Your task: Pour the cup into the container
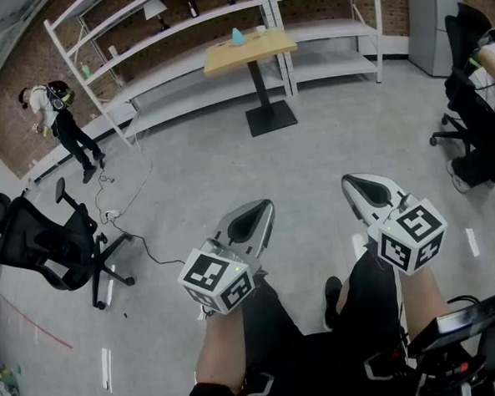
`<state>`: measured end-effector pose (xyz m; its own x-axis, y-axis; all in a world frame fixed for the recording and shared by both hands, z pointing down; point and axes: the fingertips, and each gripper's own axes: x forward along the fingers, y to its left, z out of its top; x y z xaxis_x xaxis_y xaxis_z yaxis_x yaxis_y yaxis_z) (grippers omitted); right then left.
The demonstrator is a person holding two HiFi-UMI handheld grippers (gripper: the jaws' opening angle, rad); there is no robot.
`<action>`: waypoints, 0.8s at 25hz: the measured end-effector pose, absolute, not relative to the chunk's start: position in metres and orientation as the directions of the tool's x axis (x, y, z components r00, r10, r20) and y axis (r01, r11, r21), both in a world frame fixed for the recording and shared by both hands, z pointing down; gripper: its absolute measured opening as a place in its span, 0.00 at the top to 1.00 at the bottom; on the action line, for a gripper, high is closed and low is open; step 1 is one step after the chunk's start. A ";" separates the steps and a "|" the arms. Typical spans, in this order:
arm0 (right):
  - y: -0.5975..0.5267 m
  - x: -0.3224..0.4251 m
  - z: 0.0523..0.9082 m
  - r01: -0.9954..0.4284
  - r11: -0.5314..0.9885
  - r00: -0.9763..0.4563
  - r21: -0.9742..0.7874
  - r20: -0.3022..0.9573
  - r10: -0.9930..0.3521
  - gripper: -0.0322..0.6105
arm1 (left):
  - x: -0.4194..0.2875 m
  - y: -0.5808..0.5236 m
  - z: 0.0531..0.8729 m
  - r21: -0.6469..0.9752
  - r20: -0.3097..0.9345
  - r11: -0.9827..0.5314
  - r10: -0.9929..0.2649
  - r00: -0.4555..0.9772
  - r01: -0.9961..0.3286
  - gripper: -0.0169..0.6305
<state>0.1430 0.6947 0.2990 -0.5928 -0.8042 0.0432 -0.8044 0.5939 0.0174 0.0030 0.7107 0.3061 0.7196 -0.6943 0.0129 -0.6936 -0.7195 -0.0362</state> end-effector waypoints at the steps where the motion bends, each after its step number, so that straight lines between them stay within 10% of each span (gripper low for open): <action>1: 0.694 0.142 0.299 -0.804 0.594 -0.593 0.015 0.041 -0.804 0.95 | 0.003 0.708 0.308 -0.045 0.017 -0.719 -0.695 0.719 -0.694 0.97; 20: 0.684 0.150 0.296 -0.811 0.585 -0.585 -0.014 0.028 -0.810 0.95 | -0.006 0.700 0.306 -0.012 0.000 -0.696 -0.718 0.696 -0.718 0.97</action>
